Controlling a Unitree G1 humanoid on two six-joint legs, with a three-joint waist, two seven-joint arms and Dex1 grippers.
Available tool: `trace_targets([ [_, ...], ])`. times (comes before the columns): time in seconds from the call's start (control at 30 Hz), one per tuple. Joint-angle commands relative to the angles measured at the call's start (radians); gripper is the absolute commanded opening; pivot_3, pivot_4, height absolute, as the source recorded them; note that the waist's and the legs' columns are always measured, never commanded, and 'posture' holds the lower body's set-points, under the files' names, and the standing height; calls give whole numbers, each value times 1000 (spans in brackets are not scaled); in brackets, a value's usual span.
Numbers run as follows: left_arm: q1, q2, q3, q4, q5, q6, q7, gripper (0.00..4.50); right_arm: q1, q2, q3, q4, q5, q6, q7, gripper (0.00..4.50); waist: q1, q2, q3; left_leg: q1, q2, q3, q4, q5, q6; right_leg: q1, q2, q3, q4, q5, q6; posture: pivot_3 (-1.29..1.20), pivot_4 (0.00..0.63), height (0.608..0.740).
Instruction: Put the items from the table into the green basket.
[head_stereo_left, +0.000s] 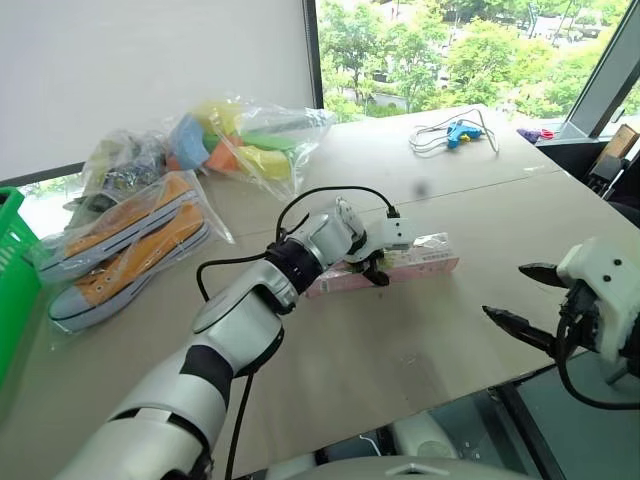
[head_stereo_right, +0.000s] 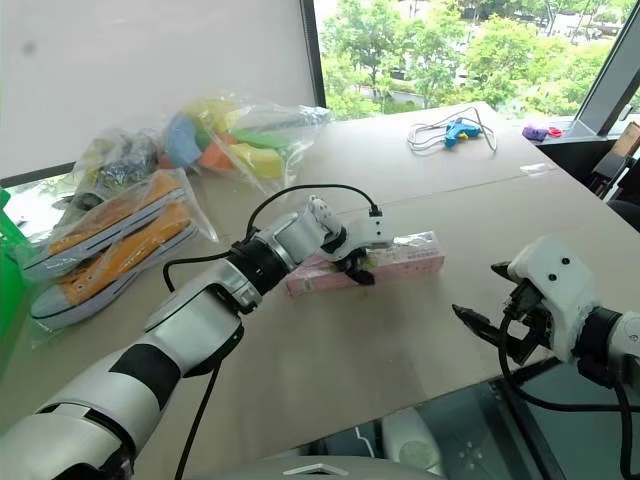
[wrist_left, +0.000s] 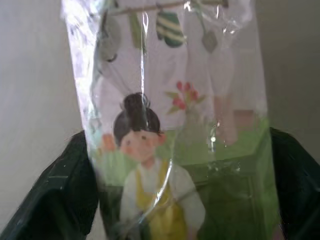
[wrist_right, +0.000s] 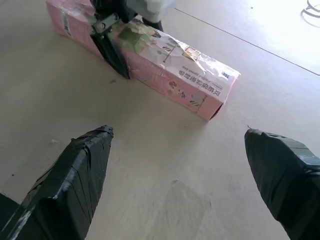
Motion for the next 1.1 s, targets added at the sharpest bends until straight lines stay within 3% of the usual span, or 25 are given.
trace_targets([
  [0.03, 14, -8, 15, 9, 32, -22, -6, 2064, -16, -9, 7, -2, 10, -39, -11, 4500, 3, 0, 0, 0, 0, 0, 0, 0, 0, 0, -1, 0, 0, 0, 0, -347, 54, 740],
  [0.13, 40, 20, 73, -59, 9, -18, -31, 1476, -41, -21, 43, 22, 12, -64, -12, 4500, 2, 0, 0, 1, -2, 1, 0, 0, 0, 1, -5, 0, 0, -1, 0, -325, 49, 740],
  [0.4, 106, 213, 360, -414, -138, 317, -48, 1476, -243, 7, 215, 99, 21, -149, -48, 4500, -1, 0, 8, 1, 0, 5, -1, 0, 0, -3, -1, 6, 2, 1, 4, -225, 32, 740],
  [0.5, 156, 301, 551, -524, -207, 469, 19, 1476, -413, 51, 369, 165, -16, -210, -42, 4500, 9, 0, 8, 1, 1, 4, -2, 0, 0, -3, 2, 6, 1, 1, 4, -144, 22, 740],
  [0.6, 174, 353, 804, -571, -229, 546, 188, 1476, -655, 167, 570, 287, -80, -263, -29, 4500, 34, 0, 8, 2, 2, 4, -3, 0, 0, -3, 3, 7, 2, 1, 4, -26, 9, 740],
  [0.67, 158, 354, 949, -558, -227, 488, 336, 1476, -801, 257, 670, 384, -113, -278, -13, 4500, 60, 0, 9, 3, 2, 4, -2, 0, 0, -4, 3, 8, 3, 2, 4, 48, 3, 740],
  [0.73, 139, 380, 1002, -534, -189, 433, 465, 1476, -911, 323, 743, 472, -155, -294, 1, 4500, 105, 0, 9, 3, 2, 3, -2, 0, 0, -5, 4, 9, 4, 2, 4, 100, 0, 740],
  [0.83, 137, 503, 1069, -473, -138, 320, 588, 1476, -1106, 450, 829, 633, -184, -305, 50, 4500, 177, -2, 8, -2, 2, 5, -2, 0, 0, -11, 4, 10, 6, 5, -1, 166, 0, 740],
  [0.93, 142, 647, 1098, -369, -103, 205, 653, 1476, -1245, 536, 864, 758, -205, -322, 105, 4500, 225, -4, 6, -12, -2, 9, -2, 3, -5, -25, 1, 14, 16, 5, -2, 217, 0, 740],
  [1.1, 139, 785, 1091, -209, -104, 67, 653, 1476, -1327, 592, 858, 854, -227, -337, 154, 4500, 323, -19, -4, -27, -5, 4, -1, 3, -6, -36, -5, 7, 17, 6, -3, 267, 0, 740],
])
